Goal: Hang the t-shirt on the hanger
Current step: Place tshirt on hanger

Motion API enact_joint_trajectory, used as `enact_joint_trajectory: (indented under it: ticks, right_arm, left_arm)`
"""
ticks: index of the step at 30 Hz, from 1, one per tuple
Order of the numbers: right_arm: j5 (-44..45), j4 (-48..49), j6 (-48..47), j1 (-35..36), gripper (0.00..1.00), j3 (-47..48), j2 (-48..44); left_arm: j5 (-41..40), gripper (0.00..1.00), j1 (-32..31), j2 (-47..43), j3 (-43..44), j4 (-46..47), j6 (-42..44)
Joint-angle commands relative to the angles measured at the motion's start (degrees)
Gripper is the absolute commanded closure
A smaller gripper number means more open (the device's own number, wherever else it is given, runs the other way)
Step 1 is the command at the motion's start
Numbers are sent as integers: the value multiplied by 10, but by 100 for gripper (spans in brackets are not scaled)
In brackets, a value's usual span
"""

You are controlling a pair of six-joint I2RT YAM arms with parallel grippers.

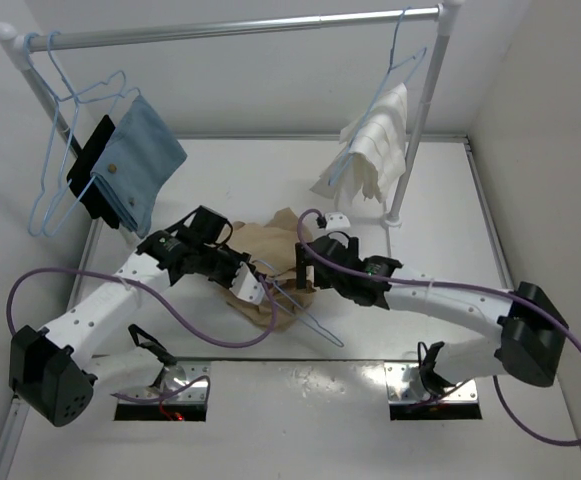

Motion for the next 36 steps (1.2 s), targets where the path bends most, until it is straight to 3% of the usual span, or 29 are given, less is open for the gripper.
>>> enact_joint_trajectory:
  ticks: [1,6,12,20,26,28,36]
  right_arm:
    - [-79,2,36,-38,5,21,31]
    - [-160,34,49,-99,5,26,104]
    - [-247,105,49,-118,13,-11,109]
    - [-312,122,36,-141,18,-11,179]
    - [-310,131,36,-153,21,-25,173]
    - [-310,131,36,-158,25,-31,187]
    - [-382,174,22,-164,61,-37,215]
  left_arm:
    - [16,100,0,-13,-7,15,5]
    - [16,100,0,-13,-17,37,-38]
    - [10,100,0,-19,-24,47,-49]
    - [-1,100,6,-24,-18,72,-62]
    - [-6,100,16,-24,-5,77,-69]
    - [-6,100,16,-24,2,83,-77]
    - [7,100,33,-30,14,116,-143]
